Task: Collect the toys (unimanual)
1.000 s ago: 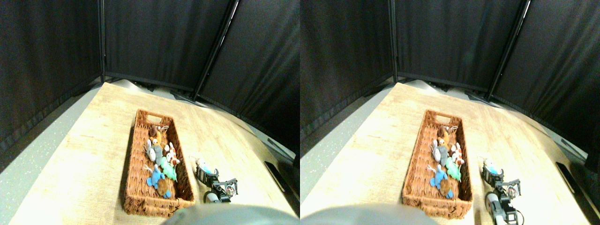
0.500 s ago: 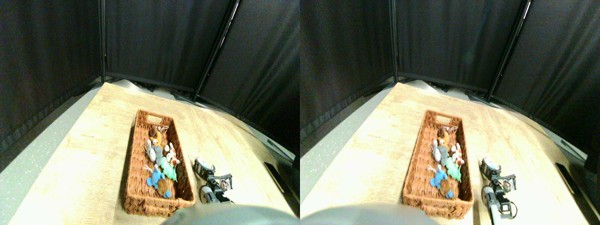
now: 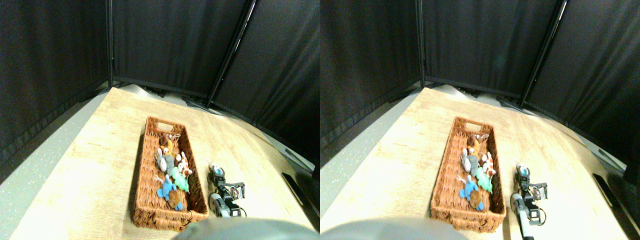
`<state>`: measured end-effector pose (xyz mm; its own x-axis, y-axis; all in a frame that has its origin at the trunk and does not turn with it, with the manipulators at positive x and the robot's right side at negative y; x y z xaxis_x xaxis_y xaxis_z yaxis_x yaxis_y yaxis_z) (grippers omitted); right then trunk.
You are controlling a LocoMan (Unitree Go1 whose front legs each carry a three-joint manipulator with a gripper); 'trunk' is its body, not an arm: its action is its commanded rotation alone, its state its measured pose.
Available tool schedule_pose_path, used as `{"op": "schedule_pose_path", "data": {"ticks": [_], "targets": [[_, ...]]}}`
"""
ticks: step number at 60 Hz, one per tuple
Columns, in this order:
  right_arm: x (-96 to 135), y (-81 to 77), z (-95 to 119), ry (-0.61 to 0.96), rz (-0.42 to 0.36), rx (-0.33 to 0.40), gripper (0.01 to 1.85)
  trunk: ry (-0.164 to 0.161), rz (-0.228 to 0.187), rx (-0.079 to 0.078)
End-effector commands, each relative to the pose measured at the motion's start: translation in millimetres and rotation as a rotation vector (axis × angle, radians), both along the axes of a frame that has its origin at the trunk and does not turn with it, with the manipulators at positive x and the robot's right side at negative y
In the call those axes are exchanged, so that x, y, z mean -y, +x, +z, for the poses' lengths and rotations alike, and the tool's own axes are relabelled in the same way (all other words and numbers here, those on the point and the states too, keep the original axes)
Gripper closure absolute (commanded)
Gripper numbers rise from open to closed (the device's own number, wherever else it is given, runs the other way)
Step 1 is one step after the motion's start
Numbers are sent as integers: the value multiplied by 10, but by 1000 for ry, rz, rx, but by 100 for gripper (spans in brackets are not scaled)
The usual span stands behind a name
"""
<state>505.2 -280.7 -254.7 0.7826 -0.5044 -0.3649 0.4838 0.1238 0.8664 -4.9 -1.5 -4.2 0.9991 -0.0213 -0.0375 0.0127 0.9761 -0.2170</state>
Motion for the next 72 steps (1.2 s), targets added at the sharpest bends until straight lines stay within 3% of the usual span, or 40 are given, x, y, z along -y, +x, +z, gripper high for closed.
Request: {"op": "schedule_pose_path", "data": {"ticks": [1,14,23,27,30,39,46,63,72], "targets": [[-15,-26,-2,15,5,-42,180,-4,4,-26],[-58,-25,187,-29,62,15,180,-4,4,-18],[-126,18,372,-129,138,6,180,-8,4,-7],[-176,61,476,-91,173,61,180,-11,4,-4],[-203,78,543,-76,188,59,180,-13,4,-1],[-309,165,803,-114,354,73,180,-23,10,8],[-427,180,955,-130,435,62,180,-32,19,11],[-644,199,1105,-94,569,74,180,-57,42,24],[-762,207,1151,-72,599,56,180,-78,56,31]]}}
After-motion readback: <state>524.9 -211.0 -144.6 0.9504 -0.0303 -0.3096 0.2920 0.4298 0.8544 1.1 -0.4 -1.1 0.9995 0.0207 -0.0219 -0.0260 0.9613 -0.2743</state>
